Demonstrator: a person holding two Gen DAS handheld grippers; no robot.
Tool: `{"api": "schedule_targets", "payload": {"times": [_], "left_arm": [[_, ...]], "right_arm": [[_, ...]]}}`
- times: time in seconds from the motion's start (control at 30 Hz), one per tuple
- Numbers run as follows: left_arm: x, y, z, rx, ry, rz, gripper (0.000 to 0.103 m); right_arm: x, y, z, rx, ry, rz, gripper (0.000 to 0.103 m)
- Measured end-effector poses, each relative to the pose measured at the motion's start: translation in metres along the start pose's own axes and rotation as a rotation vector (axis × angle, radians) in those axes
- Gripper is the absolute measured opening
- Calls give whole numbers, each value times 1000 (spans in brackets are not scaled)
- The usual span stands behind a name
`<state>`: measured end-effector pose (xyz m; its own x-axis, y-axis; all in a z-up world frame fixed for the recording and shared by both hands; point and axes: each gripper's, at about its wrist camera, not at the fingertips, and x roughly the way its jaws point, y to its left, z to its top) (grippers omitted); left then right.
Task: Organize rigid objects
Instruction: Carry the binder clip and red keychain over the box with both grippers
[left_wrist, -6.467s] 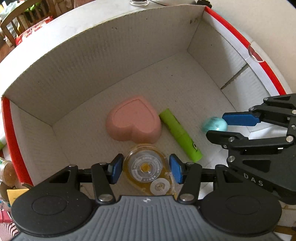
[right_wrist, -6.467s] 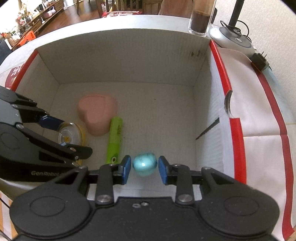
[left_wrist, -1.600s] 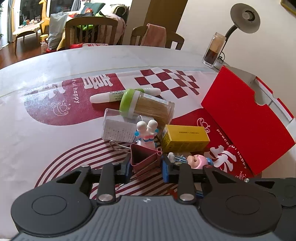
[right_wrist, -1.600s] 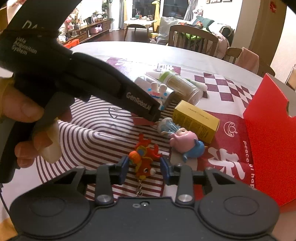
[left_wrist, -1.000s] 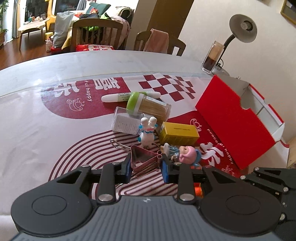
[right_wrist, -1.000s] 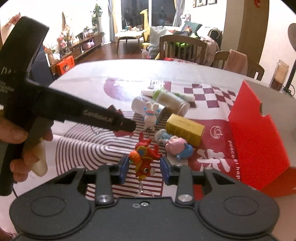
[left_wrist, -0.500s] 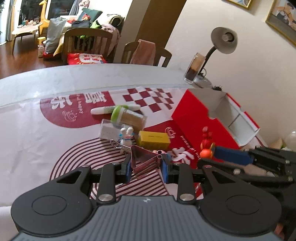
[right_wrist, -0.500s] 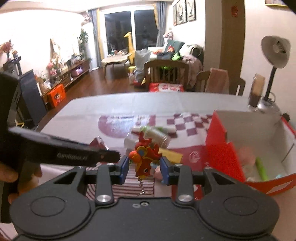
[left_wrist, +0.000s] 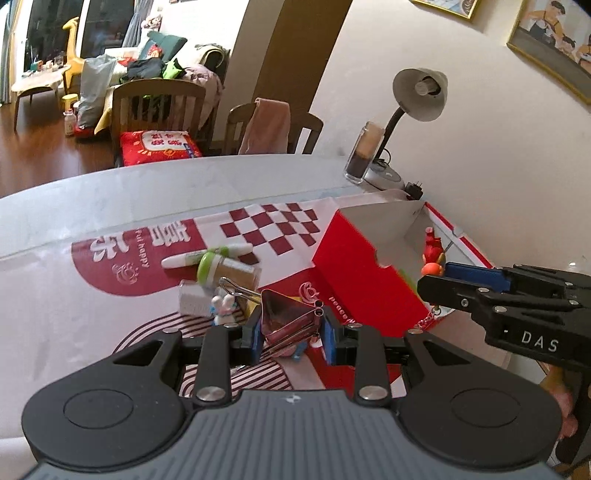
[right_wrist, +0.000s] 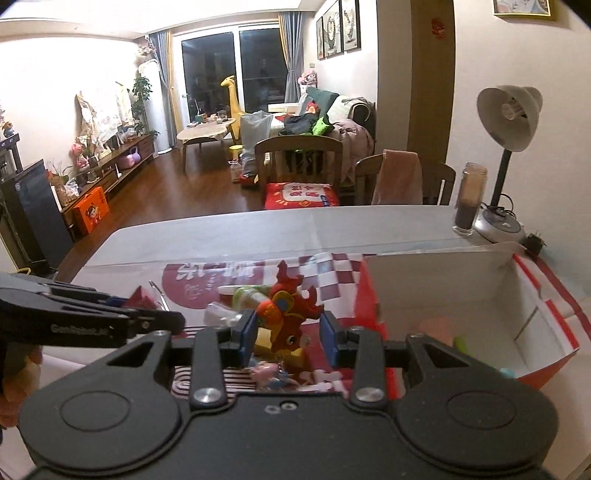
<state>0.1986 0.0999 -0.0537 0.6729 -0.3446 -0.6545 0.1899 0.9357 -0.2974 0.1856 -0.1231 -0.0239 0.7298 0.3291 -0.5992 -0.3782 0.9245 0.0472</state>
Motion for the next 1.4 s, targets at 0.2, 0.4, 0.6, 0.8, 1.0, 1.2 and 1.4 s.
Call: {"api": "schedule_targets", "payload": {"times": [0.2, 0.4, 0.6, 0.8, 1.0, 1.2, 1.4], "left_arm": [[17, -26, 12, 31, 9, -9, 30], [42, -67, 28, 68, 14, -19, 30], [75, -105, 48, 96, 17, -31, 30], [118, -137, 65, 104, 42, -29, 30], [162, -164, 71, 121, 92, -14, 30], [204, -187, 69, 150, 165, -10, 30], [240, -203, 65, 204, 221, 19, 30]], "right_arm": [[-4, -46, 5, 15, 5, -21, 35], [-4, -96, 11, 21, -4, -57, 35], [11, -146, 13, 25, 7, -75, 35], [30, -189, 5, 28, 46, -84, 35], [47, -222, -6, 32, 101, -85, 35], [71, -240, -17, 11, 161, -86, 35], [96, -246, -22, -39, 225, -61, 35]]}}
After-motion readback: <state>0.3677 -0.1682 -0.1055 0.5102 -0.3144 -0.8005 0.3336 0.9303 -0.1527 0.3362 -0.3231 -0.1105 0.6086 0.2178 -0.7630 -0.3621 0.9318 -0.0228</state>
